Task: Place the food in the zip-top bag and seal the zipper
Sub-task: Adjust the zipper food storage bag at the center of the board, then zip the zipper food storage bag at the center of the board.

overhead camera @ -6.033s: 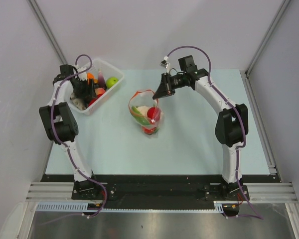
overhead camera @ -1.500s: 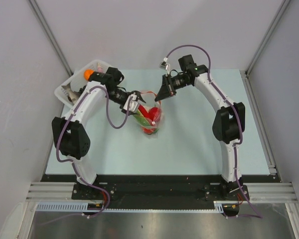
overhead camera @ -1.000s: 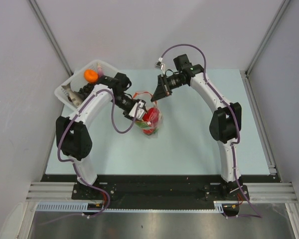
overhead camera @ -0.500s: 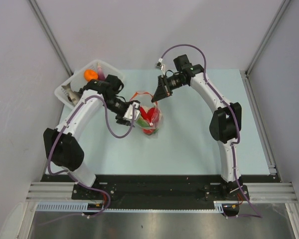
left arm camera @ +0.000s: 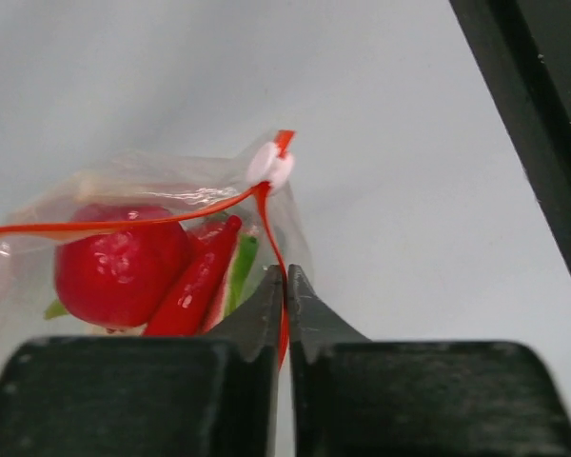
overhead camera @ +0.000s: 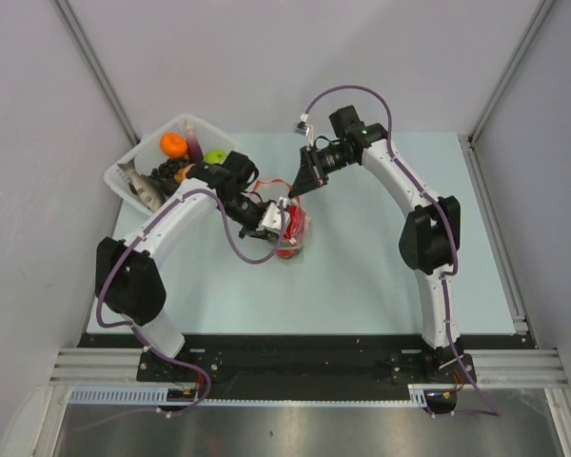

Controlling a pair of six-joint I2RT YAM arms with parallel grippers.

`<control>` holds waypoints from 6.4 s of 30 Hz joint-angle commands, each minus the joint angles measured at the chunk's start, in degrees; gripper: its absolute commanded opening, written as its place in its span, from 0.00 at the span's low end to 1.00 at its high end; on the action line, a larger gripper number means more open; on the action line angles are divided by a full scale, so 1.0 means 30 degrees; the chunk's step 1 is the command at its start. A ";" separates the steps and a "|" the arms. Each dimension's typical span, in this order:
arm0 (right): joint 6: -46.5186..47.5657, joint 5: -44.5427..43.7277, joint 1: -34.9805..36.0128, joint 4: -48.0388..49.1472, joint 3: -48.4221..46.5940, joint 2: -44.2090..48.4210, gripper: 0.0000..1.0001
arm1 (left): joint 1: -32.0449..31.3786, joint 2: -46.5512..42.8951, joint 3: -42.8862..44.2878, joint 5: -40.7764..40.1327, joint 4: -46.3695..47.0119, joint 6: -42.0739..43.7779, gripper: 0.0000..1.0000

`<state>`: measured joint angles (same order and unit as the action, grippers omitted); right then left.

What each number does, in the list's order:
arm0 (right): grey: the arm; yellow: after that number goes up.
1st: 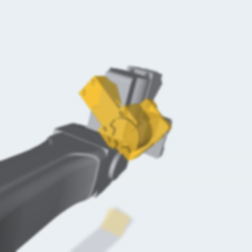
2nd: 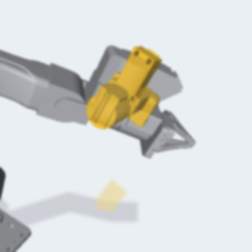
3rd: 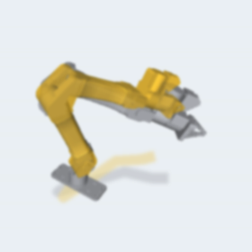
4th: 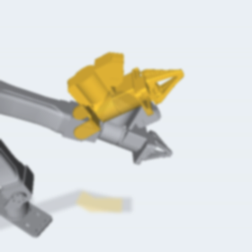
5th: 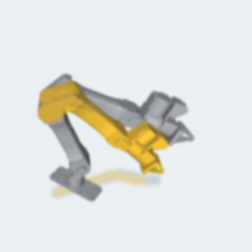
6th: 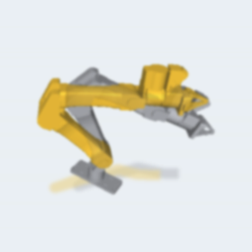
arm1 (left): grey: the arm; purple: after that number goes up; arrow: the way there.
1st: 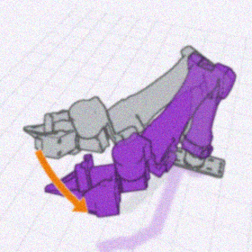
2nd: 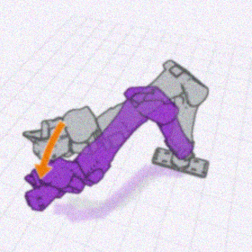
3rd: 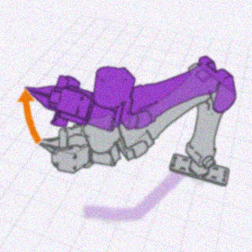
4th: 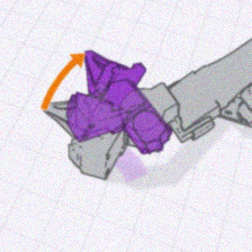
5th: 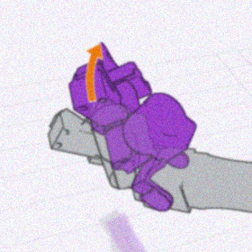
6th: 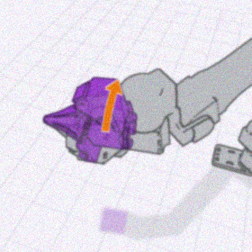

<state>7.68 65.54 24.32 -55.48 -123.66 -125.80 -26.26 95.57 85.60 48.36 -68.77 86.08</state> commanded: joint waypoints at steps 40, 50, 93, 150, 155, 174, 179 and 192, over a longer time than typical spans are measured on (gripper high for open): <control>0.4825 -0.7518 0.0536 1.5415 1.9535 1.5331 0.49 | -0.0797 -0.3204 -0.2957 0.1136 1.5745 -2.1427 0.00; 0.5525 -0.8018 0.0742 1.7205 2.1061 1.5770 0.17 | -0.0417 -0.3351 -0.3750 0.1254 1.7153 -2.3567 0.00; 0.7137 -0.7461 0.0509 1.5361 2.1267 1.6884 0.00 | -0.2819 0.1132 0.3282 -0.0621 0.8073 -0.9593 0.13; 0.7077 -0.6905 -0.0868 1.5214 2.1413 1.7177 0.00 | -0.1208 0.2069 0.5127 -0.0679 0.5816 -0.8187 0.03; 0.7575 -0.6846 -0.1132 1.4659 2.1560 1.7586 0.00 | -0.0418 0.2216 0.5391 -0.1031 0.5141 -0.7690 0.01; 0.9216 -0.7110 -0.4237 1.2665 2.1765 1.8553 0.00 | 0.2541 0.1542 0.6358 -0.3315 0.2593 -0.5785 0.02; 0.9772 -0.7022 -0.4823 1.2079 2.1795 1.8758 0.00 | 0.3128 0.1454 0.6388 -0.3960 0.2183 -0.4995 0.02; 1.0418 -0.6846 -0.5615 1.1434 2.1795 1.8963 0.00 | 0.4125 0.1279 0.6154 -0.5016 0.1918 -0.3851 0.00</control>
<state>37.17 47.03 9.78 -19.59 -58.17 -71.57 -17.67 102.30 102.15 40.38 -61.56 71.53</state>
